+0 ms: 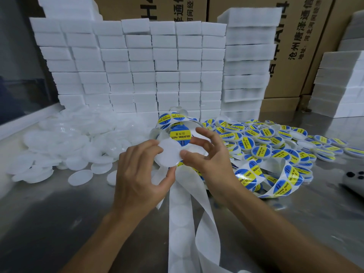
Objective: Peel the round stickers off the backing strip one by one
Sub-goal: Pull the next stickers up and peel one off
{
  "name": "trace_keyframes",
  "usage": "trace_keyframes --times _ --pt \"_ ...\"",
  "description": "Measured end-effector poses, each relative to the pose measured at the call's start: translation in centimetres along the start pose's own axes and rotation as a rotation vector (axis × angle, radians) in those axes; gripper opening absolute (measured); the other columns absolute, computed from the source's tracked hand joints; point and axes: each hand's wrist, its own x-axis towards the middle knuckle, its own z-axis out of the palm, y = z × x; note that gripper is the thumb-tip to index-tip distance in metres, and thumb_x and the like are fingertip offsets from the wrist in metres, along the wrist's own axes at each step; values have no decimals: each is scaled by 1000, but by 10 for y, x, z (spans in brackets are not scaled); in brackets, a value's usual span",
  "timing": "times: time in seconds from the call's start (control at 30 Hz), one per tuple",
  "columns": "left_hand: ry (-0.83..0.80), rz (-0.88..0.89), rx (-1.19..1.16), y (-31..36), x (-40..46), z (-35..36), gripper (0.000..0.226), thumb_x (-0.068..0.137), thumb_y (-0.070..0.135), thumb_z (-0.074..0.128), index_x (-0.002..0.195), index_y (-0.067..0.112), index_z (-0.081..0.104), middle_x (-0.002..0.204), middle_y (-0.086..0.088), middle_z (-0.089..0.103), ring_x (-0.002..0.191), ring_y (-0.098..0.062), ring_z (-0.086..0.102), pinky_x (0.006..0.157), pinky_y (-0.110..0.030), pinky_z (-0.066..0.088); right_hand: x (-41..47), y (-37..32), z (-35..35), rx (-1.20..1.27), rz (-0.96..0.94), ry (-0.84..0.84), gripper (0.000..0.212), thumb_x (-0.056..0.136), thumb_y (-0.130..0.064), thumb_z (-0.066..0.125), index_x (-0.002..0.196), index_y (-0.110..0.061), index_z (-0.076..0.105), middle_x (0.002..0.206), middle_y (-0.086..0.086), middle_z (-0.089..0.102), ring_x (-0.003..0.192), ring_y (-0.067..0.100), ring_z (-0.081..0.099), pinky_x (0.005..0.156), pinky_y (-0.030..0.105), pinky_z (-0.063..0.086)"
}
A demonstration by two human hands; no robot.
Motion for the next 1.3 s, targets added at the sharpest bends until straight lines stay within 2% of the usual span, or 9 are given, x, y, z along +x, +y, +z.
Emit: trace_keyframes --times 0.1,0.27,0.4,0.5,0.67,0.83,1.0,1.13,1.3 --pt "-46 -115 -146 4 1 0 49 72 23 80 112 6 57 112 -10 64 101 -23 61 84 -31 53 0 -1 0 -19 -16 12 59 77 5 78 126 -19 55 113 4 63 73 8 72 73 29 61" --pt "-13 -848 -792 15 10 1 48 75 1 79 108 27 56 108 -1 69 87 -17 72 71 -28 59 0 -2 -1 -66 -38 32 55 77 6 78 121 -20 57 112 2 62 65 13 69 79 36 61" --pt "-26 -1061 -935 6 14 1 30 81 -6 70 103 14 65 88 -8 76 78 -18 74 65 -25 59 1 1 -1 -91 -51 46 54 77 5 78 121 -21 60 107 -5 64 65 9 69 80 36 60" --pt "-19 -1142 -1058 4 16 0 27 81 -6 68 106 6 65 88 -11 76 80 -23 73 68 -28 60 3 3 -2 -93 -56 94 41 82 -1 76 119 -15 66 97 -5 71 75 7 71 78 26 60" --pt "18 -1215 -1186 -1 17 -3 23 79 -4 66 100 4 66 87 -9 76 80 -21 74 67 -27 59 7 -1 -10 -184 -110 211 15 88 -11 72 85 -26 74 81 -4 76 75 6 71 68 20 57" --pt "39 -1270 -1170 -5 15 -4 25 68 4 73 93 5 69 85 -8 77 73 -18 73 65 -25 59 10 -3 -15 -251 -131 218 7 88 -17 72 85 -22 75 104 0 69 81 4 69 74 29 57" --pt "42 -1285 -1173 -8 14 -3 17 76 -3 70 91 4 69 81 -9 76 71 -18 73 64 -23 58 9 -8 -14 -132 -71 190 12 87 -17 72 82 -27 76 78 -6 75 72 4 68 64 17 54" --pt "47 -1294 -1184 -6 16 -3 28 65 3 75 92 4 69 80 -11 76 70 -18 73 64 -23 58 7 -9 -9 -32 84 79 5 85 -18 74 83 -22 78 77 -3 75 69 5 67 64 19 52" --pt "29 -1267 -1200 -4 18 -3 35 56 9 77 90 4 68 78 -12 75 69 -20 73 63 -24 58 0 -7 -2 -84 56 27 7 83 -9 75 83 -16 76 72 -2 75 62 3 66 59 12 49"
